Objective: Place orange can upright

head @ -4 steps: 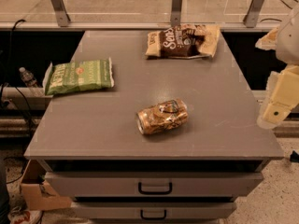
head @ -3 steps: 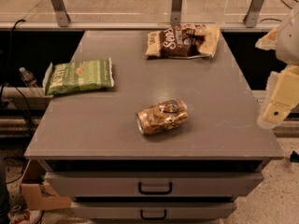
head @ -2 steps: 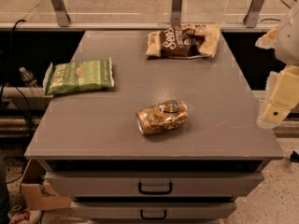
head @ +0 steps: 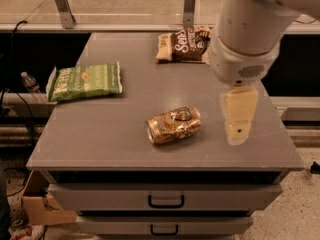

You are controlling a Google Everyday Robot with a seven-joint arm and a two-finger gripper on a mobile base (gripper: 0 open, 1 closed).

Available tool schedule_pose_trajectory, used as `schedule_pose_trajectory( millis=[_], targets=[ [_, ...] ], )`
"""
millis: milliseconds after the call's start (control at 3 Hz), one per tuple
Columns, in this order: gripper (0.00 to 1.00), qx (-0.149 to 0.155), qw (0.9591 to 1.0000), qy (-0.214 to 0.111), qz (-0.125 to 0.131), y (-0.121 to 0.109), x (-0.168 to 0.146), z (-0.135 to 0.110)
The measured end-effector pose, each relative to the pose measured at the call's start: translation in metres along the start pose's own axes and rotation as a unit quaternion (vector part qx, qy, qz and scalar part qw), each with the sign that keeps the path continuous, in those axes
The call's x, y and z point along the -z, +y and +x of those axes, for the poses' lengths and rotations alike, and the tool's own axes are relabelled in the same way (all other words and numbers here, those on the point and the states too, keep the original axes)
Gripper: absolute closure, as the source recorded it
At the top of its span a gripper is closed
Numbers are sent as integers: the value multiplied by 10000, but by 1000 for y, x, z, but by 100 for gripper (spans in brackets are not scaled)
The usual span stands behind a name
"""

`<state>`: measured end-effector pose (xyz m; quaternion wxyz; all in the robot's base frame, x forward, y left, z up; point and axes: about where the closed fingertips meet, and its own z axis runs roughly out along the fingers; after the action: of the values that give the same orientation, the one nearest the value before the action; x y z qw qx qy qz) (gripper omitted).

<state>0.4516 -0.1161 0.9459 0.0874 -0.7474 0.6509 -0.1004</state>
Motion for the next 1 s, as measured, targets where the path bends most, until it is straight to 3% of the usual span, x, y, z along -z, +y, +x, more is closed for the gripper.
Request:
schedule_pose_trajectory(
  millis=[333, 1000],
  targets=[
    [0, 670, 9975, -27, -216, -3, -18, -41],
    [0, 1321, 9892, -264, -578, -10, -45, -98]
  ],
)
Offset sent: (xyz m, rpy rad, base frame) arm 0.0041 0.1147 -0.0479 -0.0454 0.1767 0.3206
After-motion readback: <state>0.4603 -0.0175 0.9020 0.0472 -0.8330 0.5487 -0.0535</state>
